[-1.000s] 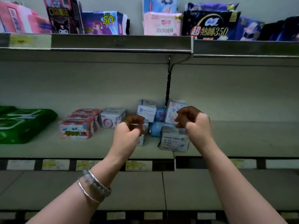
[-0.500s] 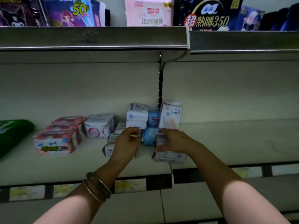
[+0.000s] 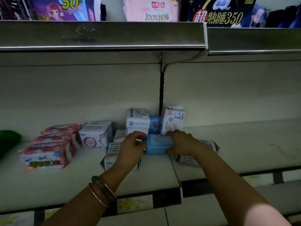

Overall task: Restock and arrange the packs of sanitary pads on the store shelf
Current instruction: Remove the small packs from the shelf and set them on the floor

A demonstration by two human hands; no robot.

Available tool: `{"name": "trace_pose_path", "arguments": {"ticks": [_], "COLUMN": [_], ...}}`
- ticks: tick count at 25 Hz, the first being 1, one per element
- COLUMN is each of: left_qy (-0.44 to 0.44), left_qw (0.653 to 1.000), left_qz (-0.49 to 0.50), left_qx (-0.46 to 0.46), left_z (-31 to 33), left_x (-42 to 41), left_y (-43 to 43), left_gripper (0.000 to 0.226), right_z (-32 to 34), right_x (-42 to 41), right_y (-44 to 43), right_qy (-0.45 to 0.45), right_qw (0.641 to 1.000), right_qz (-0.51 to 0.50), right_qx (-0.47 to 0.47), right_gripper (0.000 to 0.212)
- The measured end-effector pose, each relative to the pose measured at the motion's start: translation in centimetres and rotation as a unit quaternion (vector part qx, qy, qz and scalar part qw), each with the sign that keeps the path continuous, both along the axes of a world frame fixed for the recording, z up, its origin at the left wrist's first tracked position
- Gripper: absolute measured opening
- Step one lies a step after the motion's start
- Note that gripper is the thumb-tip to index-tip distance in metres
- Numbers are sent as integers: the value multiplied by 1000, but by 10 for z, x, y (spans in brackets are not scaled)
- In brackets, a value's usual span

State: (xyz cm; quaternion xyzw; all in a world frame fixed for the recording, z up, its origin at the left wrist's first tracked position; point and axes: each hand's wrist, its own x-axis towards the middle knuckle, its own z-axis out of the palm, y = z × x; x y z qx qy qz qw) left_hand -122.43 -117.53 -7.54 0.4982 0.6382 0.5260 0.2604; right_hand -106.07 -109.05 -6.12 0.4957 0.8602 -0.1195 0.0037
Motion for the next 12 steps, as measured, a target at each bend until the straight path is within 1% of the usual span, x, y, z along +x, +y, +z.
{"name": "trace_pose_path", "arguments": {"ticks": [1, 2, 5, 9, 10, 12], "left_qy": [-3, -7, -15, 20, 20, 15], "left_qw": [1000, 1000, 1000, 999, 999, 999], "left_qz": [-2, -3, -12, -14, -17, -20], "left_qx": [-2, -4, -7, -23, -24, -21], "left_z": [0, 1, -1, -8, -11, -13], "left_x": [-2, -4, -10, -15, -16, -18], "left_y": [1, 2, 3, 2, 1, 0], "left_gripper": [21, 23, 27, 32, 33, 33], "right_z": [-3, -6, -18, -26, -26, -26], "right_x": [-11, -21, -47, -61, -62, -63], "right_y": [0, 0, 5, 20, 22, 23], "right_qy": [13, 7, -41, -115, -133, -149], "right_qw": [1000, 999, 996, 984, 980, 974], "right_qz": [14, 25, 50, 51, 57, 74], "right_qx": [11, 26, 59, 124, 140, 156], "right_gripper": [69, 68, 64, 71, 70, 58]}}
